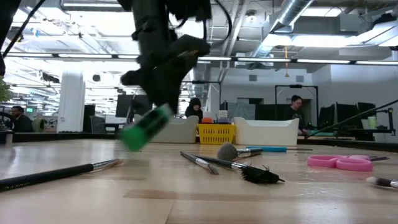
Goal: Pick & Place Paint Supplies
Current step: Put the green paint bottle into the yellow bin
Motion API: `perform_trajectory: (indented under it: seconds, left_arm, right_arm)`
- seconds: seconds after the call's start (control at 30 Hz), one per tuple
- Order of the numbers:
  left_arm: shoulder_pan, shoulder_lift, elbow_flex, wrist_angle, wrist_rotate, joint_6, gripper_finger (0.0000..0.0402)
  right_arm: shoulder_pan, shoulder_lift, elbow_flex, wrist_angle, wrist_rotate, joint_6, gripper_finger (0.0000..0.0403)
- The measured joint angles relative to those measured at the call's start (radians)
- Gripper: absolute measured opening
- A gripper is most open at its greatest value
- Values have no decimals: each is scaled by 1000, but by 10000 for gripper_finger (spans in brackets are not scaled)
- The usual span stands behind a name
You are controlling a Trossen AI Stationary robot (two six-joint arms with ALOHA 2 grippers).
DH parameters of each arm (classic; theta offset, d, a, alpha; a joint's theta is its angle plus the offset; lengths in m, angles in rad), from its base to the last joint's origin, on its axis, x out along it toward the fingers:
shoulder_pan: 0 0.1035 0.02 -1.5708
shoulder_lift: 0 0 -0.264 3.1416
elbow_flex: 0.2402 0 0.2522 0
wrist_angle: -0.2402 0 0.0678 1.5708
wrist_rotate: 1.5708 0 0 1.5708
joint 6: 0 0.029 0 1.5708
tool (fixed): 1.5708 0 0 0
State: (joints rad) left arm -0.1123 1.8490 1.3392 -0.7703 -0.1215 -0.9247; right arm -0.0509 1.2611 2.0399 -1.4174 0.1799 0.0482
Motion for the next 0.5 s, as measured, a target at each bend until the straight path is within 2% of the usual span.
perform_trajectory:
  seconds: [0.1, 0.17, 0.3, 0.5]
  left_arm:
    - [0, -30, 0, 62, -187, 16, 95]
    - [-4, -37, -22, 131, -276, 51, 95]
    - [-15, -40, -91, 325, -405, 112, 95]
    - [-43, -47, -213, 591, -619, 303, 95]
  right_arm:
    - [0, 1, 0, 0, 0, 10, 283]
    - [0, 1, 0, 0, 0, 17, 283]
    - [0, 1, 0, -2, 2, 31, 283]
    - [0, 1, 0, -1, 2, 69, 283]
